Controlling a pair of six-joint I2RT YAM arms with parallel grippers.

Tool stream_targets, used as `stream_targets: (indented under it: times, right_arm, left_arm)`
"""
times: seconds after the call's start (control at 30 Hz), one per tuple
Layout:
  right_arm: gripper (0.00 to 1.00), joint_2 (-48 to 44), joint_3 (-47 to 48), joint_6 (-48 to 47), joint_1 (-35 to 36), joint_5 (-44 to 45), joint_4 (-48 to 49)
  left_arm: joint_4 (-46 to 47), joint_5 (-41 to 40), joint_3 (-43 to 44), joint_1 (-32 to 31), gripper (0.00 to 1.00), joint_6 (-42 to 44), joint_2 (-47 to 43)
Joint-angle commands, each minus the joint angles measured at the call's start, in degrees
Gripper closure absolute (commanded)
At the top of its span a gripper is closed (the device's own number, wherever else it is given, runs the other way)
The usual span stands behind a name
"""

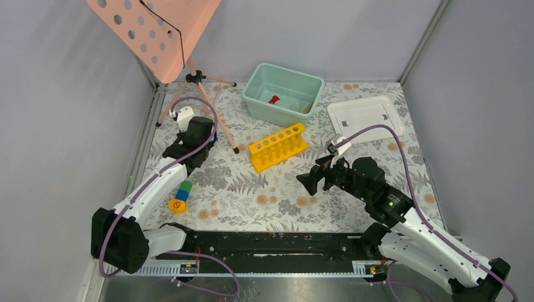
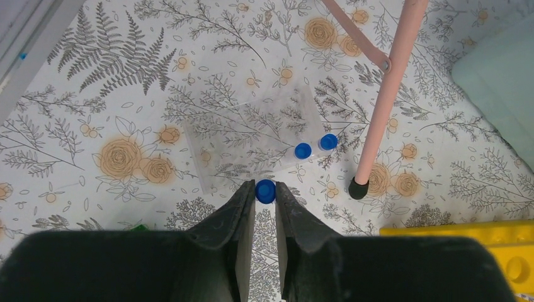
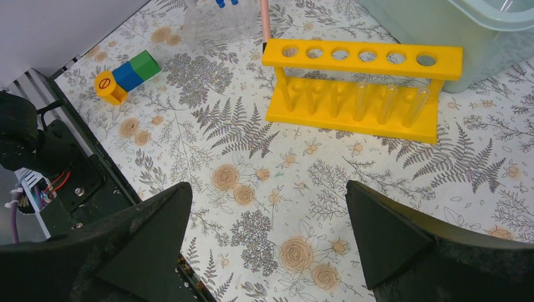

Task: Organize the chemistry lab equipment

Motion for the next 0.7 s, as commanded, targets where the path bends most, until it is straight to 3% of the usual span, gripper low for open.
stream_targets:
  times: [0.0, 0.67]
  right_arm:
    - [0.01, -0.2, 0.0, -0.3, 0.3, -0.1, 2.1]
    - [0.01, -0.4, -0.2, -0.9, 0.3, -0.3, 2.3]
  left_arm:
    - [3.7, 3.1, 0.1, 1.1, 0.83, -1.2, 1.5]
    - [5.3, 4.3, 2.1, 2.7, 0.83, -1.0, 6.6]
